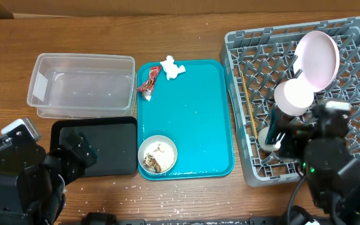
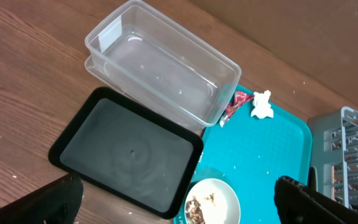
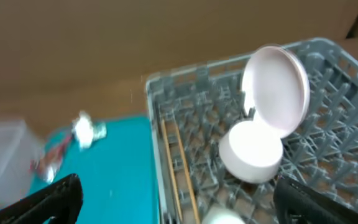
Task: Sort waste into correct bins and load items into the dishwasher
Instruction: 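Stand the white plate upright in the dish rack with the right gripper, then retract the right gripper to rest beside the rack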
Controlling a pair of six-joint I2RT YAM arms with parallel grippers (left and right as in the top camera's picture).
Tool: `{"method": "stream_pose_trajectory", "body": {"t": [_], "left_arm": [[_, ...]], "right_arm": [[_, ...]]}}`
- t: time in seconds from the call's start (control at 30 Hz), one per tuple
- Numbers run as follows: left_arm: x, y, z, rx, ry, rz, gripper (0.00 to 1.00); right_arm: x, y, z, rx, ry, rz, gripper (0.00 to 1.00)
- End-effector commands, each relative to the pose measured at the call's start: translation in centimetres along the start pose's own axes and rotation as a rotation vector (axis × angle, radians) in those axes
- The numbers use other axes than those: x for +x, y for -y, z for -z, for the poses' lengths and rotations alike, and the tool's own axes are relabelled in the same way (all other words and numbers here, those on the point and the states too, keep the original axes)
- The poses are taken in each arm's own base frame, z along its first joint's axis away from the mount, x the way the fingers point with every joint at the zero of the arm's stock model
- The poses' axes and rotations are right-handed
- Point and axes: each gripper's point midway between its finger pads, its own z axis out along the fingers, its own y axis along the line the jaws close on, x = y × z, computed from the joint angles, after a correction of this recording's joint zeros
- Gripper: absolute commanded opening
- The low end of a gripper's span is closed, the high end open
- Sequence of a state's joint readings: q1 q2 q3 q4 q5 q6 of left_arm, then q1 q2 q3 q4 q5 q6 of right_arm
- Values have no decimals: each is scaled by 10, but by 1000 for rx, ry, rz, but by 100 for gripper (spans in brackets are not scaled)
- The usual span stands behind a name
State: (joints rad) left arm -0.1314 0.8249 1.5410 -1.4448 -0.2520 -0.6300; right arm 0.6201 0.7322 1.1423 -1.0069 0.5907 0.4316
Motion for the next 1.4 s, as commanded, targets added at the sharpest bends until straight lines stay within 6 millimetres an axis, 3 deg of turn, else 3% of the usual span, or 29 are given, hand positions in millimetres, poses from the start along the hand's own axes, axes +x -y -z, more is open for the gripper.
{"method": "stream_pose_trajectory", "body": {"t": [0.0, 0.13, 0.3, 0.43, 0.57, 0.73, 0.9, 1.37], "left_arm": [[-5, -1, 4, -3, 22, 16, 100], [-5, -1, 4, -3, 22, 16, 100], [-5, -1, 4, -3, 22, 16, 100], [-5, -1, 4, -3, 22, 16, 100], [-5, -1, 4, -3, 22, 16, 100], [-5, -1, 4, -3, 22, 16, 100], [-5, -1, 4, -3, 22, 16, 100], [-5, -1, 4, -3, 22, 16, 100]], "right_arm": [[16, 5, -19, -63, 10, -62, 100], [37, -8, -40, -259, 58, 9, 100], [79, 17, -56, -280, 111, -42, 100], [101, 37, -59, -233, 168, -66, 100], [117, 46, -62, -216, 202, -72, 100], [142, 52, -80, -221, 233, -70, 100], [126, 53, -82, -220, 353, -63, 100], [126, 52, -86, -234, 393, -59, 100]]}}
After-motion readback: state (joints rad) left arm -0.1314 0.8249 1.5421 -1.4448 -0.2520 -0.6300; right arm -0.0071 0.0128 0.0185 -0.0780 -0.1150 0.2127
